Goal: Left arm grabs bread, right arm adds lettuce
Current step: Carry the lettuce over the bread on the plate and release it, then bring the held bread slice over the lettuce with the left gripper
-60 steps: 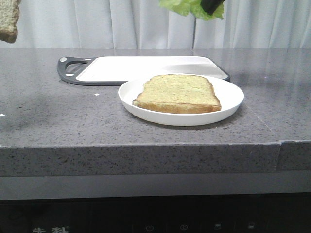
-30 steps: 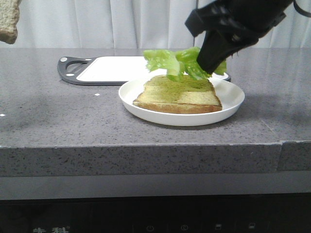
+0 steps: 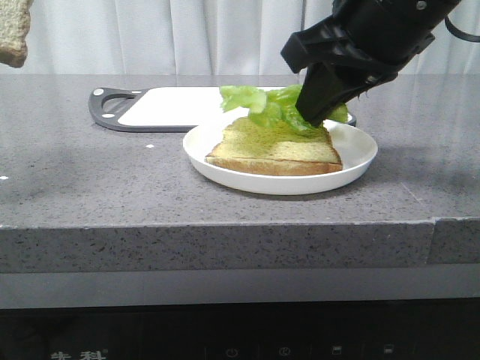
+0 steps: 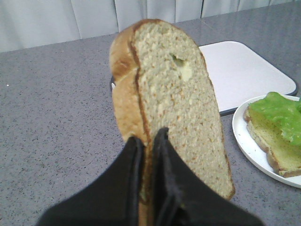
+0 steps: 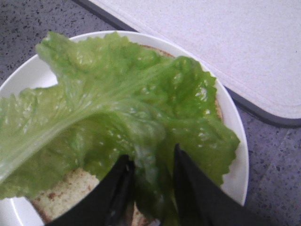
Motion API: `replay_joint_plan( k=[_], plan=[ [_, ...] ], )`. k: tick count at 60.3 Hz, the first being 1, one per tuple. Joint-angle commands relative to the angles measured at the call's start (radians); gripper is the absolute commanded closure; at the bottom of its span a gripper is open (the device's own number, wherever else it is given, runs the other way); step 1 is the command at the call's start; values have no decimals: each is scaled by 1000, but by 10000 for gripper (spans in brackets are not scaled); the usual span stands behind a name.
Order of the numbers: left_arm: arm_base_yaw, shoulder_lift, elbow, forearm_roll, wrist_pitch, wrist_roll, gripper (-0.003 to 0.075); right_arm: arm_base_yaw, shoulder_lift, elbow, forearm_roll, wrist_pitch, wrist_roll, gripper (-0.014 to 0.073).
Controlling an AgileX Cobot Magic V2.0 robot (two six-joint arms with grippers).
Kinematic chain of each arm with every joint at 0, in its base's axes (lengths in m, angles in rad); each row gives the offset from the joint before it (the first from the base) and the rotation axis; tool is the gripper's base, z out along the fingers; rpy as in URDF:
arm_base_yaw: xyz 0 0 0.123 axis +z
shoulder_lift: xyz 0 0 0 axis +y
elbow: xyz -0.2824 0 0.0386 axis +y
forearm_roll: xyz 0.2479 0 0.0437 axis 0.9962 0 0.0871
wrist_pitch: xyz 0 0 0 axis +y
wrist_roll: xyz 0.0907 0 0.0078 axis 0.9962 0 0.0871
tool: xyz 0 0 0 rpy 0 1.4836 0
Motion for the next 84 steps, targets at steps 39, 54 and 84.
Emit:
replay_joint_plan(
  k=[39, 54, 84],
  plan=[
    [-1, -1, -29, -48, -63, -8, 741, -2, -379, 27, 14, -65, -4, 501],
    [-1, 107, -133, -269, 15, -5, 741, -2, -676, 209, 23, -77, -3, 655],
    [27, 548, -468, -1519, 67, 873, 740, -2, -1159, 442, 60, 2, 68, 655]
  ],
)
